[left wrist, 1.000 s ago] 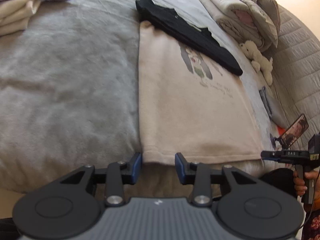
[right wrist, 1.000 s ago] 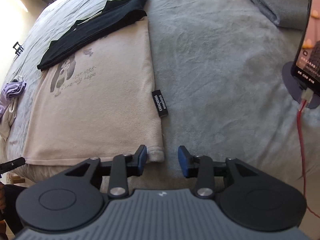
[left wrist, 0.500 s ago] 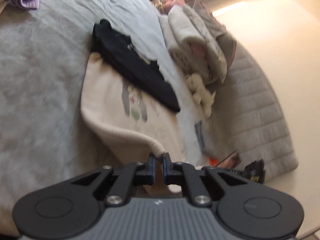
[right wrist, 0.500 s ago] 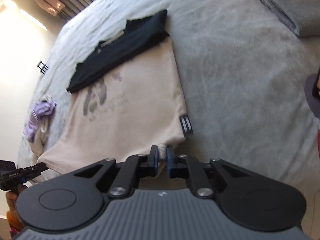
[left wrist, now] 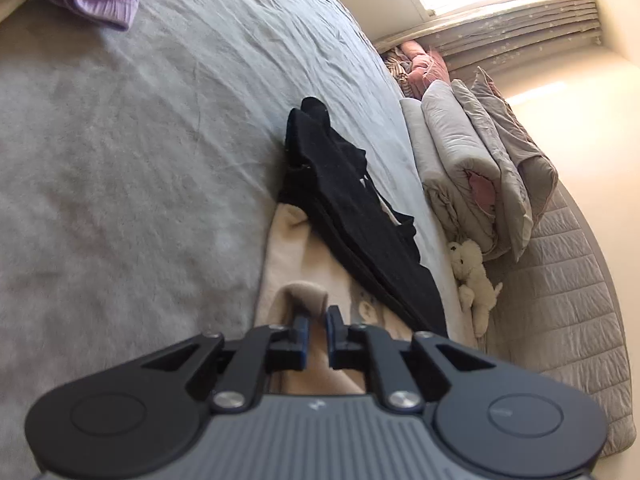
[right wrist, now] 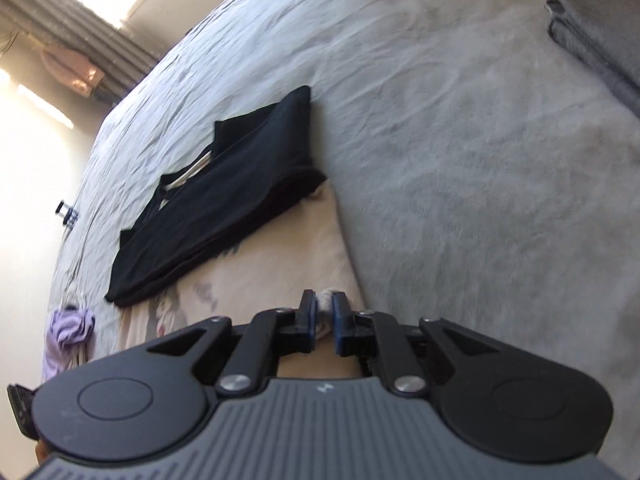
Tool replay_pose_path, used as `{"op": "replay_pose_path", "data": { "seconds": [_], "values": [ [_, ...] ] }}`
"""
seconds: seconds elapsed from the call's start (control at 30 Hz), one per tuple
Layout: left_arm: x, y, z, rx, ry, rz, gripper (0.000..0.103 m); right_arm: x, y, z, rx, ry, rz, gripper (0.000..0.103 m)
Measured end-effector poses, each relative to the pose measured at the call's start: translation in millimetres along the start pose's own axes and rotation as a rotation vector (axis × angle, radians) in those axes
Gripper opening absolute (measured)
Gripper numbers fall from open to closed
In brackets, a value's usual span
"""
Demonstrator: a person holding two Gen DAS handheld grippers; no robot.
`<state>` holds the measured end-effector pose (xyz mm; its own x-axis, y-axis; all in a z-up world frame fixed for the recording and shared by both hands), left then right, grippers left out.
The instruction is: Fold clothes
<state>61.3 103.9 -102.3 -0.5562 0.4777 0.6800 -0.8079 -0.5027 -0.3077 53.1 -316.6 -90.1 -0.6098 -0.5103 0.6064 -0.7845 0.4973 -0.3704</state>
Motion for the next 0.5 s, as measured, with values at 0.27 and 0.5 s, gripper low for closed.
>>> {"op": "replay_pose_path", "data": {
  "seconds": [0.27,0.5],
  "values": [
    [27,-18,9,-0.177,-0.030,0.133,0.040,33,-19,-12,0.187,-0.060,0.149,0.042],
    [22,-4,22,-0.448,-0.156,0.168,0.042,26,8,-32,0.490,0.014,0.071,0.042]
  ]
}}
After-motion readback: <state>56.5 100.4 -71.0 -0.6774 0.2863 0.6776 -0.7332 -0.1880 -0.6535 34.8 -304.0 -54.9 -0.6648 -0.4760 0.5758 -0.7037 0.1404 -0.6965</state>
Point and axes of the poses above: each gripper's, at about its wrist camera, not at the fingertips, and x roughly against the way its jaws point, z to its right, y to its underside, the point moved 10 cm from there along -x, roughly the way its jaws point, and after that the axes turned 13 degrees about -y, right-handed, at the moved point
